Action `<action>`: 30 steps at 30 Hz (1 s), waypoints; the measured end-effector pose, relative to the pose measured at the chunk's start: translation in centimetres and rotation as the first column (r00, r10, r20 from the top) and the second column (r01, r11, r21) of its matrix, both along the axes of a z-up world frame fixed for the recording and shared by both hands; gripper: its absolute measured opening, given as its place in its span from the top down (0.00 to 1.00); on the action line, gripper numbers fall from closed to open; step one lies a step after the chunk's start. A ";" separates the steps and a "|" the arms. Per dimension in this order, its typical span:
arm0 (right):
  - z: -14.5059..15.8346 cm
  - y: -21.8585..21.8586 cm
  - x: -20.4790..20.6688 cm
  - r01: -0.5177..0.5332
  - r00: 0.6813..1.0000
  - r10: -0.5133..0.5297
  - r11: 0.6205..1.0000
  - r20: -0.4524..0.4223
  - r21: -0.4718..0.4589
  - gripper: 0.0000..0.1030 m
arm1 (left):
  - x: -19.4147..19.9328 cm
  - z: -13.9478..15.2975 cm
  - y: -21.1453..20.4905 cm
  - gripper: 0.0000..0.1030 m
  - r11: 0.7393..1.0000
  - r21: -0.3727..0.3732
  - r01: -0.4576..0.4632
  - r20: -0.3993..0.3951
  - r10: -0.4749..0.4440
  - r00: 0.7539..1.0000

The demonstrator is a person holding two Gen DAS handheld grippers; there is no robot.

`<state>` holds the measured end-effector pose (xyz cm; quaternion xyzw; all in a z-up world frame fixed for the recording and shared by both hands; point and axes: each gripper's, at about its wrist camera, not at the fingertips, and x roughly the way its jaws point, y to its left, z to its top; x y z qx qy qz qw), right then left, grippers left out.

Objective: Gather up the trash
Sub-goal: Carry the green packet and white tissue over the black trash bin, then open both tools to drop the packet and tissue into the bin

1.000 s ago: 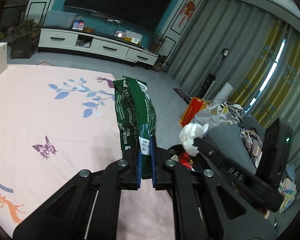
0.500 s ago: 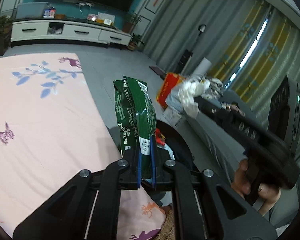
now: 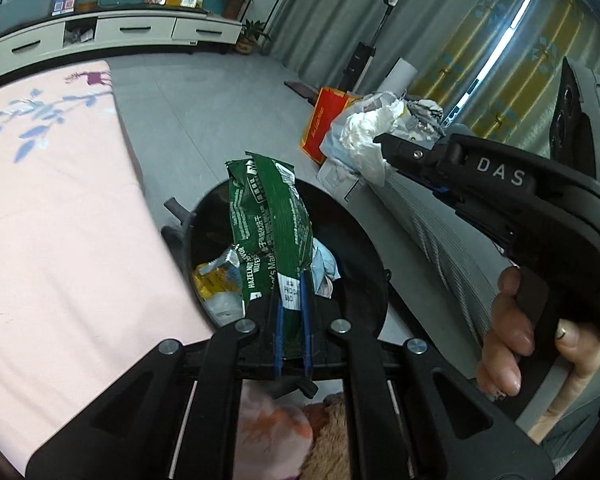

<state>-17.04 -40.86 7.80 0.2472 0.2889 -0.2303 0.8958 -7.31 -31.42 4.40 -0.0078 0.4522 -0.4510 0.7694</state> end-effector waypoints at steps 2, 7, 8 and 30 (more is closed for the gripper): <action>-0.8 -0.9 0.1 0.017 1.000 -0.017 1.000 -0.022 0.013 0.90 | 0.1 -1.0 -1.1 0.92 1.000 0.017 0.002 -0.019 -0.002 1.000; -2.5 -2.6 0.6 0.039 0.998 -0.035 0.997 -0.058 0.072 0.90 | 0.6 -3.1 -3.6 0.92 0.999 0.044 0.019 -0.079 -0.016 0.997; -2.7 -2.7 0.6 0.042 0.997 -0.037 0.996 -0.065 0.077 0.90 | 0.7 -3.3 -3.9 0.92 0.999 0.047 0.022 -0.085 -0.018 0.996; -4.3 -5.0 0.1 0.083 0.993 -0.068 0.983 -0.094 0.162 0.41 | 0.4 -4.1 -6.1 0.36 0.992 0.123 -0.008 -0.064 0.016 0.998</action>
